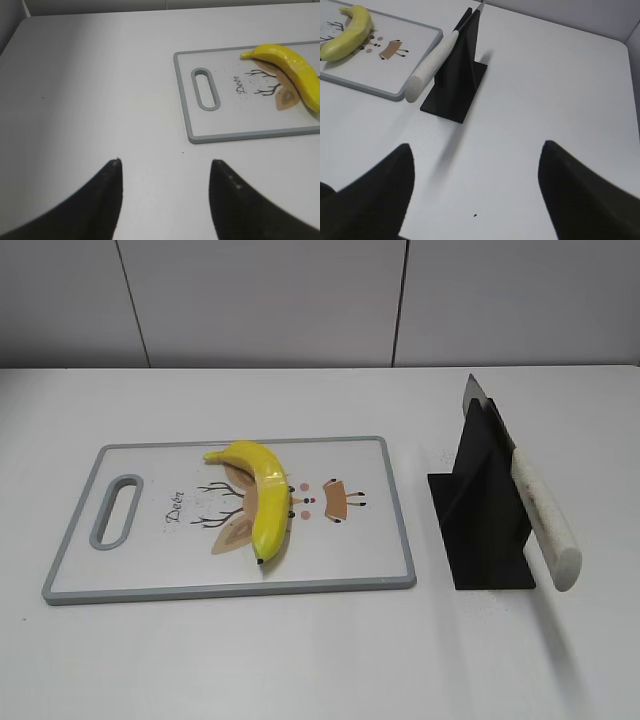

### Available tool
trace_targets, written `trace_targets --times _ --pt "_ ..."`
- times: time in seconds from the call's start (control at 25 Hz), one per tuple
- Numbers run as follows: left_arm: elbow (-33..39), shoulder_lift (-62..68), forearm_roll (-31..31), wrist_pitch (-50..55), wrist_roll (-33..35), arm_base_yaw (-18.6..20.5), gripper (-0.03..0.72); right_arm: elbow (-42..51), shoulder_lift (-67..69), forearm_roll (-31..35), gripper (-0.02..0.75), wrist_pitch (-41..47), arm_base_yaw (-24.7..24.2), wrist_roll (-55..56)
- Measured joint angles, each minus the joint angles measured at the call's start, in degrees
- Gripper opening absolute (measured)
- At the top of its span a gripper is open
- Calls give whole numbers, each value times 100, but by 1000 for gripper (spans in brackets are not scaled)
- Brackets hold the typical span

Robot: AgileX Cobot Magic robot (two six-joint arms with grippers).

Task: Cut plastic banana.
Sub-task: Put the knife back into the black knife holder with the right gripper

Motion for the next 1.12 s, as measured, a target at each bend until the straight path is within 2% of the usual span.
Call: trace_targets --times 0.48,0.84,1.12 --pt "0 0 0 0 0 0 515 4 0 111 590 -76 -6 -18" --pt "0 0 0 0 0 0 511 4 0 220 590 -76 -639 -18" --pt "0 0 -5 0 0 0 507 4 0 220 590 -75 -653 -18"
